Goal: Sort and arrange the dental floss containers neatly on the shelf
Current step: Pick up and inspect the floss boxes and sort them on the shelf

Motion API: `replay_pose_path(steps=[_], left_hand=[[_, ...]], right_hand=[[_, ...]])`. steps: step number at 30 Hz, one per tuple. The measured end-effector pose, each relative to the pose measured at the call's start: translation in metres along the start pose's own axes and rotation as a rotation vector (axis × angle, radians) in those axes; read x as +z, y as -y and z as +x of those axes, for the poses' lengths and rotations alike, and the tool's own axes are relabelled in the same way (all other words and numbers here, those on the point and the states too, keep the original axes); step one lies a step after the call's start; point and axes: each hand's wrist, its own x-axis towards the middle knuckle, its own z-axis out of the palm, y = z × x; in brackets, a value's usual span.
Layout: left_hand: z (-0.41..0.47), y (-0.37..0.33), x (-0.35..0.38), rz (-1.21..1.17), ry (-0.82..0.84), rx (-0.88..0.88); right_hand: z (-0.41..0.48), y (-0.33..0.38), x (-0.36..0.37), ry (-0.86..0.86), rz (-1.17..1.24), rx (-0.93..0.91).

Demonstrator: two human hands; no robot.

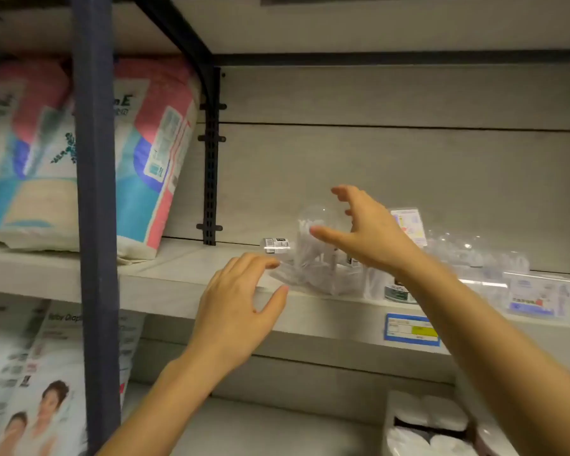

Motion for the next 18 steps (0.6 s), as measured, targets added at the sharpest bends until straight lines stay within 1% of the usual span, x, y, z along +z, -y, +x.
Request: replay_pose_path(steps=[4,6,8,10,12,13,16,18], left_hand=[[0.003,0.032,-0.018,-0.031,-0.010,0.013],[0.004,0.050,-0.026,-0.058,0.012,0.039],[0.009,0.065,-0.034,-0.099,0.043,0.070],[0.016,0.075,-0.041,-0.165,0.070,0.092],[0.025,0.074,-0.047,-0.283,0.103,0.085],[0.029,0.072,-0.050,-0.357,0.123,0.069],[0.038,0.063,-0.058,-0.526,0.214,0.008],[0.039,0.066,-0.063,-0.562,0.172,-0.042]], right_hand=[[0.028,0.013,0.021,0.205,-0.076,0.193],[0.035,0.016,0.025,0.227,-0.098,0.280],[0.036,0.025,0.022,0.166,-0.109,0.315],[0.035,0.042,0.017,0.043,-0.151,0.308],[0.033,0.068,0.016,-0.098,-0.153,0.272],[0.031,0.083,0.017,-0.130,-0.143,0.259],[0.027,0.126,0.032,-0.081,-0.200,0.242],[0.026,0.143,0.043,-0.043,-0.254,0.235]])
